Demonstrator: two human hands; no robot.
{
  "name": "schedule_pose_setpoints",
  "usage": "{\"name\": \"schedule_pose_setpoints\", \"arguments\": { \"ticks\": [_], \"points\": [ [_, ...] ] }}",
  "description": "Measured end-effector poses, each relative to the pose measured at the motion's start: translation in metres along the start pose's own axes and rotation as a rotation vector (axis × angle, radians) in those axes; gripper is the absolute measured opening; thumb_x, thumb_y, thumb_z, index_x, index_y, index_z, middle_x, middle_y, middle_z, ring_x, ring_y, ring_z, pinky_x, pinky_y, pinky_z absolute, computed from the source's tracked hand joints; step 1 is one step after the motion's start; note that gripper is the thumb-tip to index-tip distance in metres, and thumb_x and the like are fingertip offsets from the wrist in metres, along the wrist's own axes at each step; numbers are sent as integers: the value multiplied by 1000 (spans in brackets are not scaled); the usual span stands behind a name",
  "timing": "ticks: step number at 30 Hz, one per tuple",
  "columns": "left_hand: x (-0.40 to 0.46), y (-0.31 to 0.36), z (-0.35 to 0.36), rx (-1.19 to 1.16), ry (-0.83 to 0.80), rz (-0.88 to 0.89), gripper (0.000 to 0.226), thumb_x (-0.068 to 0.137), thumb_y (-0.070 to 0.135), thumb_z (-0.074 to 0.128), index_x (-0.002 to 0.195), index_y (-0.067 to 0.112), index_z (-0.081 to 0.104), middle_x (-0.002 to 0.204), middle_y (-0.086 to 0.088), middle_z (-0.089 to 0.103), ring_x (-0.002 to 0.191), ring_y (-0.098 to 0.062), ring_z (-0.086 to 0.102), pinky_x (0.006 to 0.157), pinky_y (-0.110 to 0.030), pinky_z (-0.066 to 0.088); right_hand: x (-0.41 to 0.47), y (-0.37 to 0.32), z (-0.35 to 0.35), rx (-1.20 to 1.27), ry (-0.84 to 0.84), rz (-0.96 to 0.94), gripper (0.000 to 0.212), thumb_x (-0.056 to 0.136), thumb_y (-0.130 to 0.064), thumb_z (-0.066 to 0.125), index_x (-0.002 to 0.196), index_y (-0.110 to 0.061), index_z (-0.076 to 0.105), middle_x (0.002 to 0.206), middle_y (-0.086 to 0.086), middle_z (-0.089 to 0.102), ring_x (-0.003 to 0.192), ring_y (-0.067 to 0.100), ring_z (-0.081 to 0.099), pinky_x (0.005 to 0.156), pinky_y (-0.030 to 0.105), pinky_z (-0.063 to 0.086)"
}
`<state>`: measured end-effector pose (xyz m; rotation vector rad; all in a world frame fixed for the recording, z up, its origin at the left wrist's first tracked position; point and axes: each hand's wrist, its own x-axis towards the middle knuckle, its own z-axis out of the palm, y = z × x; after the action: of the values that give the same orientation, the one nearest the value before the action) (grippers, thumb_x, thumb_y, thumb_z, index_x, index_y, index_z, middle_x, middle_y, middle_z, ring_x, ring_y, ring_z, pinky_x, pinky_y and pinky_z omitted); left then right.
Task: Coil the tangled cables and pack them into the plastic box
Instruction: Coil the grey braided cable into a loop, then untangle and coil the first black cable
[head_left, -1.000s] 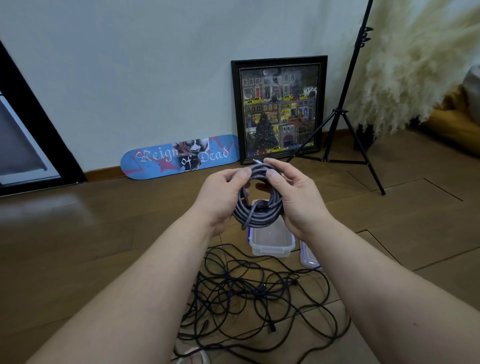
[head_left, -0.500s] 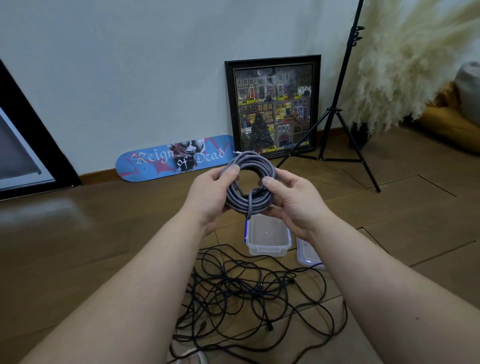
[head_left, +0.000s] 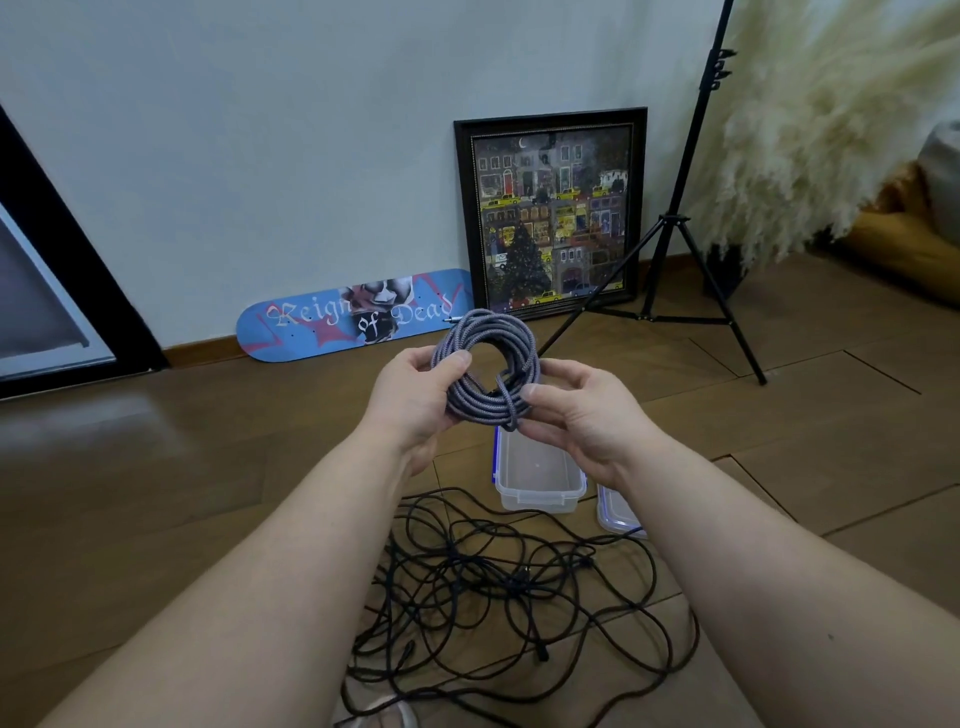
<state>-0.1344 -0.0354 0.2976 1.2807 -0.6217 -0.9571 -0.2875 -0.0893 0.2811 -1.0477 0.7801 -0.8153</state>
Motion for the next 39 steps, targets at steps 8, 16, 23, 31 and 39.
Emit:
{"name": "schedule_pose_setpoints", "arguments": {
  "ticks": [8,16,23,31,39],
  "points": [
    [7,-6,-18,129,16,-87,32,88,15,70,119,11,60,106,-8,72,102,-18,67,72,-31,52,7,7,-4,2,89,-23,37,89,5,59,125,-3,58,113,14,70,109,30,66,100,52,49],
    [37,-21,-35,-7,102,-219,42,88,6,69,127,7,55,101,-12,74,95,-22,71,94,-41,53,43,22,8,-118,41,120,55,91,7,55,138,-22,51,125,6,65,119,24,59,107,56,37],
    [99,-57,-81,95,139,-307,42,88,11,71,126,8,55,104,-9,73,91,-18,69,90,-35,51,114,77,25,-121,11,230,60,91,8,54,143,-21,43,131,7,61,122,28,55,96,46,46],
    [200,-172,-120,88,244,-469,43,90,13,70,129,7,53,89,-5,72,81,-14,69,79,-31,50,230,194,24,-122,77,361,57,92,10,48,139,-22,45,134,-4,58,124,21,51,89,42,44],
    [286,-265,-144,100,337,-575,38,91,18,70,125,6,58,87,-3,70,78,-13,69,73,-27,52,311,279,29,-216,125,338,69,89,12,49,150,-15,31,137,-3,54,122,17,52,100,38,46]
  ]
}}
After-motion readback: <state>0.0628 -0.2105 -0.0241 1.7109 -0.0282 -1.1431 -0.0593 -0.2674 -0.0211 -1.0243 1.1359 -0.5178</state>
